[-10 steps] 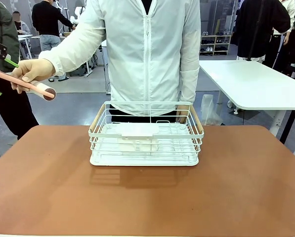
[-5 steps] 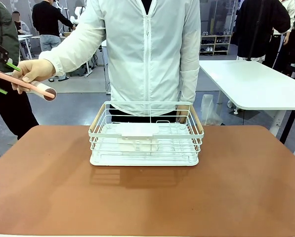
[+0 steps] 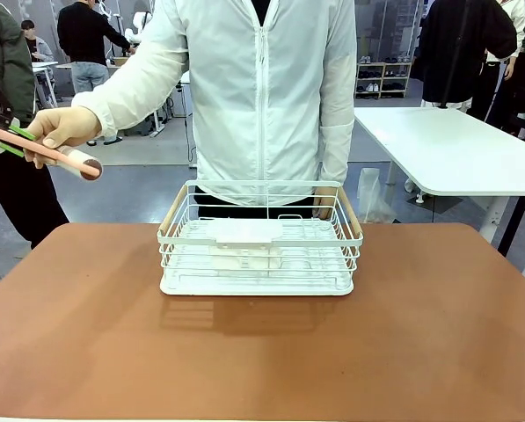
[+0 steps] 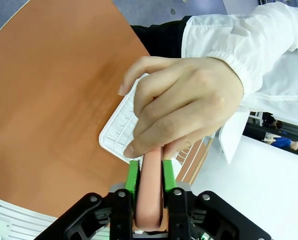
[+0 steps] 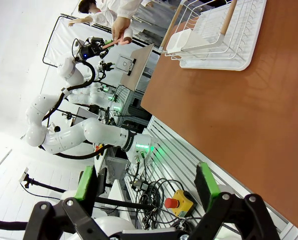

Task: Clean the table.
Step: Pick up the Lint Roller when the human hands it over.

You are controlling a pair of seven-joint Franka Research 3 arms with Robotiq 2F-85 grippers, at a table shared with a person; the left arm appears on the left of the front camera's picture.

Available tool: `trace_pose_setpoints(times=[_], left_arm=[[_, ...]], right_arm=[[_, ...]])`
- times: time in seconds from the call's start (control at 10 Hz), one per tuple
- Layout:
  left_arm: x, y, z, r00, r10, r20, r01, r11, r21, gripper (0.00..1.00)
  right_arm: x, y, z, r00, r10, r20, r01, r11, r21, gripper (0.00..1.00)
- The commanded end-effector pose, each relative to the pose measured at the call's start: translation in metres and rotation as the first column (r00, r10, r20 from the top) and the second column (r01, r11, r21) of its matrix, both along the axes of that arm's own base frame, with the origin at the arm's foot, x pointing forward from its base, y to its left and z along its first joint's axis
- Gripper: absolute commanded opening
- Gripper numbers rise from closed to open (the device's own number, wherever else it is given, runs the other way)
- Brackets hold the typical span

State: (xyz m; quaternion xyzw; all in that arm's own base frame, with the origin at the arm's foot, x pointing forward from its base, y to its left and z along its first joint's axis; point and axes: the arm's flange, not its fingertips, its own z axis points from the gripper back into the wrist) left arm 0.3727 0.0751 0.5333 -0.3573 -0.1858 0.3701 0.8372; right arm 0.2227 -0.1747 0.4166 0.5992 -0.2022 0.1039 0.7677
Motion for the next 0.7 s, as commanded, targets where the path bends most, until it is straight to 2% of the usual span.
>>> trace_pose_setpoints(times=[0.0,0.1,0.5,0.6], left_arm=[[0.0041,0.0002,0.0000,0.999,0.001,0.038,-0.001,1.000,-0.016,0.05],[0.0036,0.0005,0.0009,0.999,0.000,0.038,0.001,1.000,-0.017,0.00],[0.0008,0.0023,0.0043,0.999,-0.011,0.035,0.013,0.999,-0.034,0.02],[0.0003,-0.0007,0.0008,1.000,0.000,0.003,0.000,1.000,-0.006,0.02]], right_arm=[[-0.0012,0.0004,0.0028,1.000,0.001,0.012,-0.001,1.000,0.000,1.00],[-0.0012,0.0004,0.0028,1.000,0.001,0.012,-0.001,1.000,0.000,1.00],[-0.0012,0.0004,0.0028,1.000,0.001,0.012,-0.001,1.000,0.000,1.00],[-0.0012,0.0004,0.0028,1.000,0.001,0.012,-0.001,1.000,0.000,1.00]])
